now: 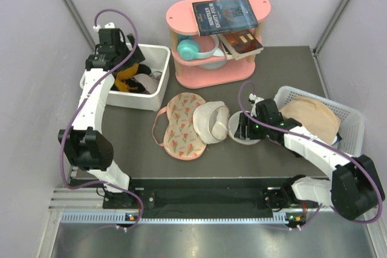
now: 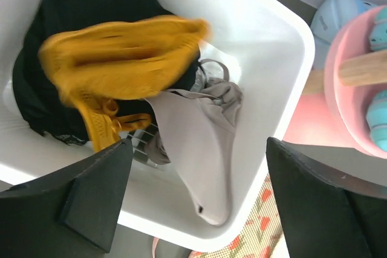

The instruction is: Unzip the laundry bag and remove the bra

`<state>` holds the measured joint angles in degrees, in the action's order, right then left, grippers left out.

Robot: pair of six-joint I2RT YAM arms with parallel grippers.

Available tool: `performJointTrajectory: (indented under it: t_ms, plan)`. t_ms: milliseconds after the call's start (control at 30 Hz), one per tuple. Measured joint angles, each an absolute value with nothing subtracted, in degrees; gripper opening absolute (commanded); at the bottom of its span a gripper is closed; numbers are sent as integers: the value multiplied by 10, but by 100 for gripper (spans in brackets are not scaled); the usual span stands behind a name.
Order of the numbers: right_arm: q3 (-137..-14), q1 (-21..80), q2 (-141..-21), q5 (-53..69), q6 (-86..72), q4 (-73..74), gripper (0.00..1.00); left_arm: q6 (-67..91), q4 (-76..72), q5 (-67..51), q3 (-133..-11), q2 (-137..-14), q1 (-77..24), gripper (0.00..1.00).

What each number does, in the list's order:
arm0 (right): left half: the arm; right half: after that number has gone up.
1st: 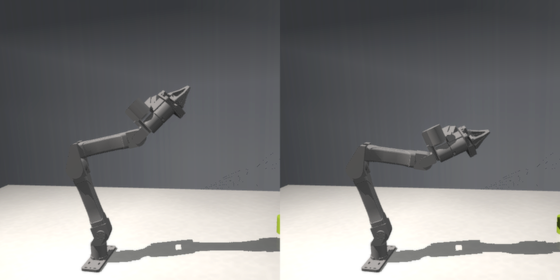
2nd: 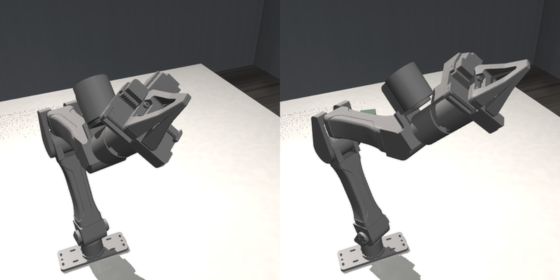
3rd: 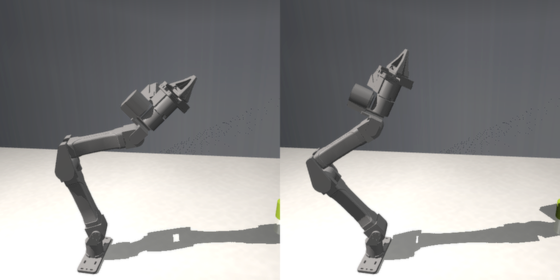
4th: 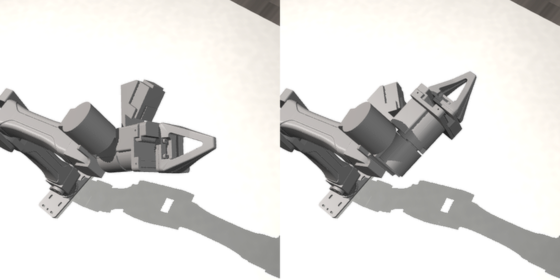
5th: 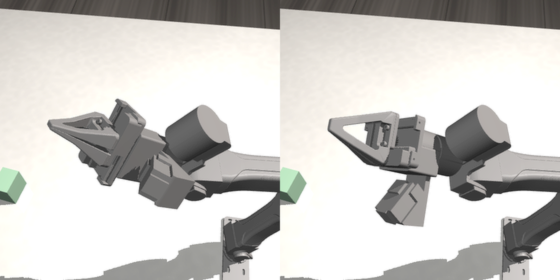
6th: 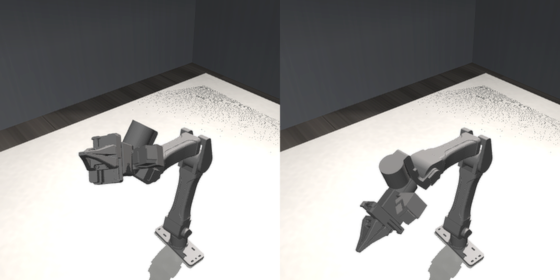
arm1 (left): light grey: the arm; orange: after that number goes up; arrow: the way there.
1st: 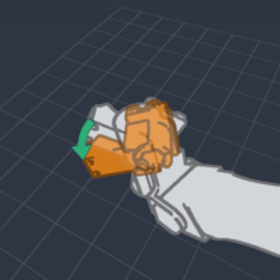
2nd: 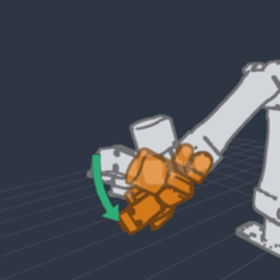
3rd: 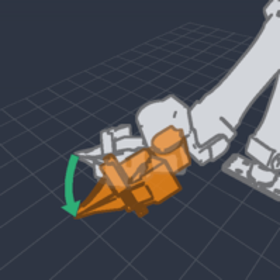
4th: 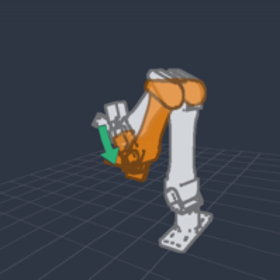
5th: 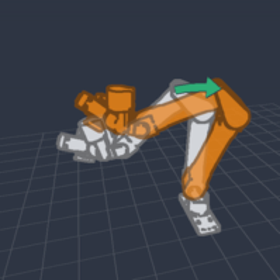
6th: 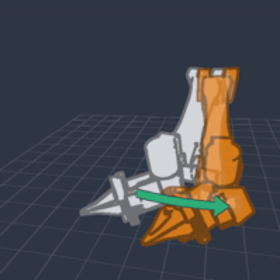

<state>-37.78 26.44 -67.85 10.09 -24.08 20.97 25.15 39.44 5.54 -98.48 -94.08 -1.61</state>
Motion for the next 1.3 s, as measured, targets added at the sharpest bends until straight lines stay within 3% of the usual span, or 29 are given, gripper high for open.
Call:
performJointTrajectory:
  t_ms: [333,567,1000,1300]
  plan:
    - [-395,265,-674,99,-241,214,61,225,394,86,-985,-940,-62,97]
    - [-395,265,-661,97,-241,223,61,201,391,132,-965,-909,-180,94]
    - [-407,265,-640,81,-241,250,61,284,363,38,-785,-816,-394,86]
    - [-411,265,-623,66,-241,267,62,317,330,-6,-762,-842,-451,76]
